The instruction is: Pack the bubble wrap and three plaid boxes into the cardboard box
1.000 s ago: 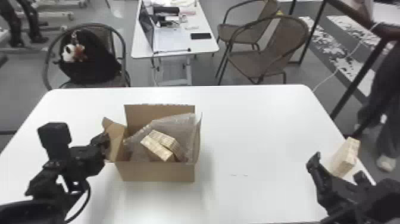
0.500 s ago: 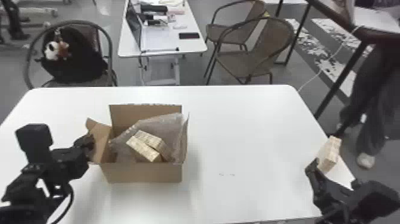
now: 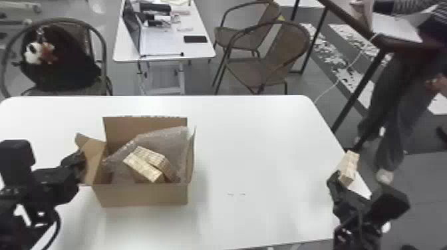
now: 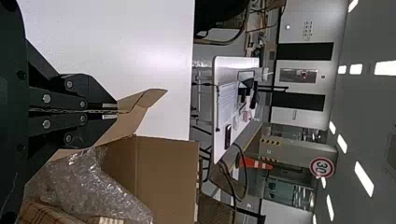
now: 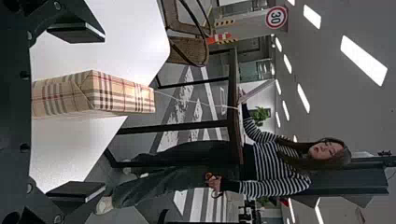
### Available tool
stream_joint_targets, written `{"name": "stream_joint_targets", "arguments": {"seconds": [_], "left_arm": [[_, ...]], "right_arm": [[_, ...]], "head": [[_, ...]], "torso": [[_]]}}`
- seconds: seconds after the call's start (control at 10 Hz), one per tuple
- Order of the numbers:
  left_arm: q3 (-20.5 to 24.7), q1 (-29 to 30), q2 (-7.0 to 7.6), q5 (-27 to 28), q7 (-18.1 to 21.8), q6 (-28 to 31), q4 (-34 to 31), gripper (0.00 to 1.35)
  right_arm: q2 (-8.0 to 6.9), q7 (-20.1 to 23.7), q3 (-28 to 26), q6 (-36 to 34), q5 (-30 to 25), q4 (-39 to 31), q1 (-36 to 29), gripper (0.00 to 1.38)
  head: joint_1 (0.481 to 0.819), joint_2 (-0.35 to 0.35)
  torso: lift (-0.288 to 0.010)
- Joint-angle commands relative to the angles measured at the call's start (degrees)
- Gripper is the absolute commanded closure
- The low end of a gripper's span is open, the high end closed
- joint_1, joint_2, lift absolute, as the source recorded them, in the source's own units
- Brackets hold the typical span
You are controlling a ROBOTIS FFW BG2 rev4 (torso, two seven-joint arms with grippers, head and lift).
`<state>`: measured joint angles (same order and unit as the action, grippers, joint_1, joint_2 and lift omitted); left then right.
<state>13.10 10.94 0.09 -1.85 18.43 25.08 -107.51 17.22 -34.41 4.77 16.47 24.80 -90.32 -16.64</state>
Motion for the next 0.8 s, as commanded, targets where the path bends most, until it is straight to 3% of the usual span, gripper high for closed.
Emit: {"name": "stream_joint_targets", "arguments": {"seconds": [0.0, 0.4, 0.5, 0.7], "left_arm": [[-0.09, 0.04, -0.24, 0.0, 0.02, 0.06, 0.11, 1.21], [-0.97, -0.4, -0.24, -0.09, 0.02, 0.06, 0.38, 1.21], [-0.88, -0.4, -0.24, -0.26, 0.02, 0.06, 0.38, 1.21], [-0.8, -0.4, -0.24, -0.35, 0.02, 0.06, 0.38, 1.21]], "right_arm": [[0.09, 1.09, 0.06, -0.38, 0.95, 3.49, 2.75, 0.17], [0.53, 3.2, 0.06, -1.52, -1.42, 9.82, 8.55, 0.18], [0.53, 3.2, 0.06, -1.52, -1.78, 10.87, 8.82, 0.27], [1.06, 3.2, -0.03, -2.23, -1.6, 12.37, 9.08, 0.61]], "head": [[0.695, -0.14], [0.695, -0.157], [0.695, -0.16], [0.695, -0.165]], "torso": [[-0.092], [-0.092], [-0.092], [-0.092]]}}
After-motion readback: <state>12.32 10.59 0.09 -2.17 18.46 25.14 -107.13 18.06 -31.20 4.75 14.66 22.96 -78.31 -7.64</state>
